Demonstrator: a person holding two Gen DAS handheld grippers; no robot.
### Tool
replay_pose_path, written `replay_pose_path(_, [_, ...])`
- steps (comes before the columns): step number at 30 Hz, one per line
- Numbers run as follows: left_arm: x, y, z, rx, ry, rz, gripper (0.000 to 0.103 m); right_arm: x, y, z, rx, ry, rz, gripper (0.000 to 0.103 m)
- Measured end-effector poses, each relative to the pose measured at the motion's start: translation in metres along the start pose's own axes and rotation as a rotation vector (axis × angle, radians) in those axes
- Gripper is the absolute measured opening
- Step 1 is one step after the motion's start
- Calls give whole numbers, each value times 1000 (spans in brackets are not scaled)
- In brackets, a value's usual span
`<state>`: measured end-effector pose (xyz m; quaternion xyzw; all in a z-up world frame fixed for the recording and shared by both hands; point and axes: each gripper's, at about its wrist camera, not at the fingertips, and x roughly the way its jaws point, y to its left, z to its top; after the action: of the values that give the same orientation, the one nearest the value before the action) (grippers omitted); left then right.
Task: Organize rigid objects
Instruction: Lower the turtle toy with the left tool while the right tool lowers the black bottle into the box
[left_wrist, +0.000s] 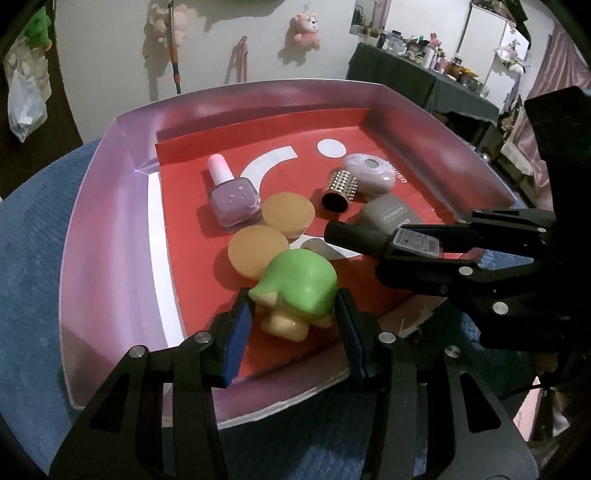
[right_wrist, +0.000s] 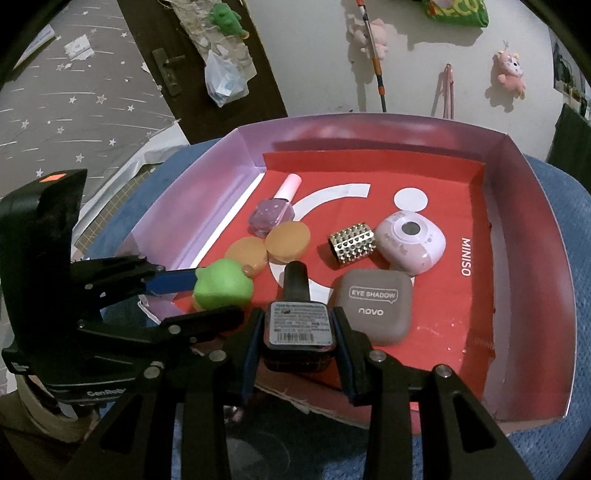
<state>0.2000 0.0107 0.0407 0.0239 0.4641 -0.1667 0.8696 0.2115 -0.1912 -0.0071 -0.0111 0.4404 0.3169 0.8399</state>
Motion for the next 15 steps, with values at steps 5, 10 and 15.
replay_pose_path(5, [2, 1, 2, -10, -4, 3, 43, -2, -2, 1, -20, -25, -75, 38])
replay_pose_path(10, [3, 1, 2, -11, -9, 14, 42, -5, -8, 1, 13, -21, -43, 38])
replay_pose_path(15, [5, 4, 4, -17, -9, 17, 42, 0, -1, -1, 2, 6, 4, 38])
